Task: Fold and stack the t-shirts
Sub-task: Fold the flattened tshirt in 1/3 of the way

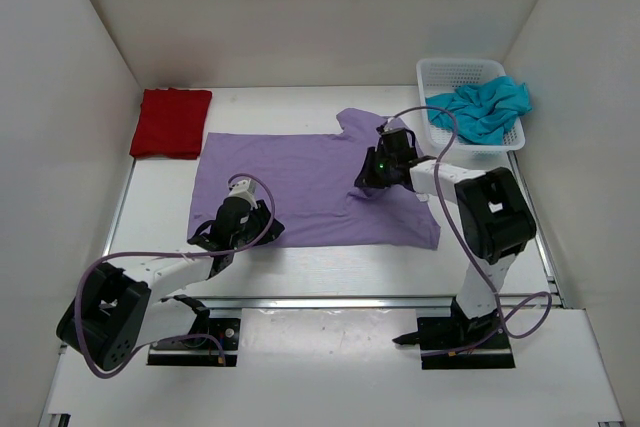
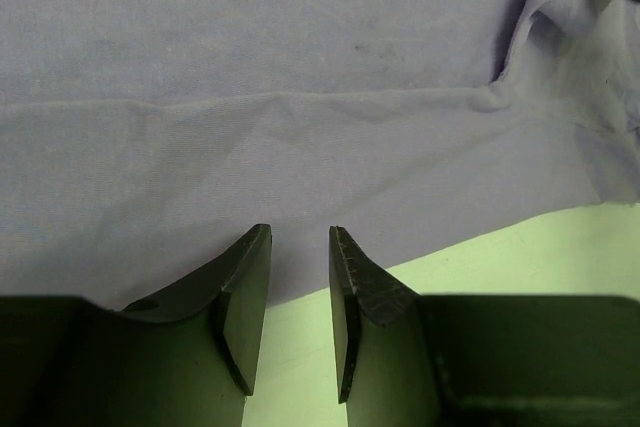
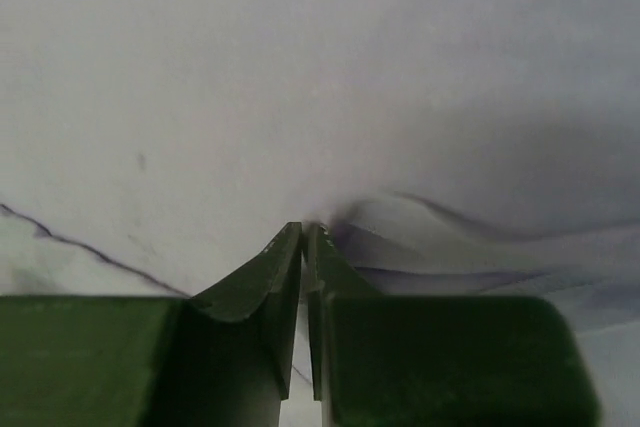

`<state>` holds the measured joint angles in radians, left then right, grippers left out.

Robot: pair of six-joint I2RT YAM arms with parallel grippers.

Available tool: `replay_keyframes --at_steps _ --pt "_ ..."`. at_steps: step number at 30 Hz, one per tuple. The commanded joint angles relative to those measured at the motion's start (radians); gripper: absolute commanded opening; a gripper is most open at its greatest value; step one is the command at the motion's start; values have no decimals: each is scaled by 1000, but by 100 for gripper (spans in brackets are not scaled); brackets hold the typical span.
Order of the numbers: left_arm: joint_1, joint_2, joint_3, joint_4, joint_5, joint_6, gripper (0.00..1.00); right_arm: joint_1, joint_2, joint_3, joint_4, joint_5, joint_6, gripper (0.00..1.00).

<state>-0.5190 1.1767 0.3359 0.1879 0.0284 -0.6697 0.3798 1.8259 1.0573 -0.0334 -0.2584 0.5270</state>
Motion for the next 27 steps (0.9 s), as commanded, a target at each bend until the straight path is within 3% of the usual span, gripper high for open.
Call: replay_keyframes --at_steps 1,6,10,11,13,15,22,27 --pt "5 -17 23 2 7 9 41 5 29 81 15 -8 -10 8" --pt "10 -19 40 -10 5 18 41 5 20 151 -17 -13 -42 22" --pt "-16 -19 60 -7 -7 13 41 27 -66 92 -23 45 -64 24" --pt "-29 -5 71 -10 -16 19 41 34 -109 45 -5 54 -58 24" --pt "-48 24 103 1 -7 18 41 50 -178 -52 56 47 -38 7" --pt "-65 70 127 4 -10 25 40 65 -213 -147 53 33 -33 1" --pt "-61 198 129 1 36 32 39 131 -263 -307 -3 94 -65 0" --pt "-30 118 3 -41 54 13 40 148 -307 -394 -29 68 -65 0"
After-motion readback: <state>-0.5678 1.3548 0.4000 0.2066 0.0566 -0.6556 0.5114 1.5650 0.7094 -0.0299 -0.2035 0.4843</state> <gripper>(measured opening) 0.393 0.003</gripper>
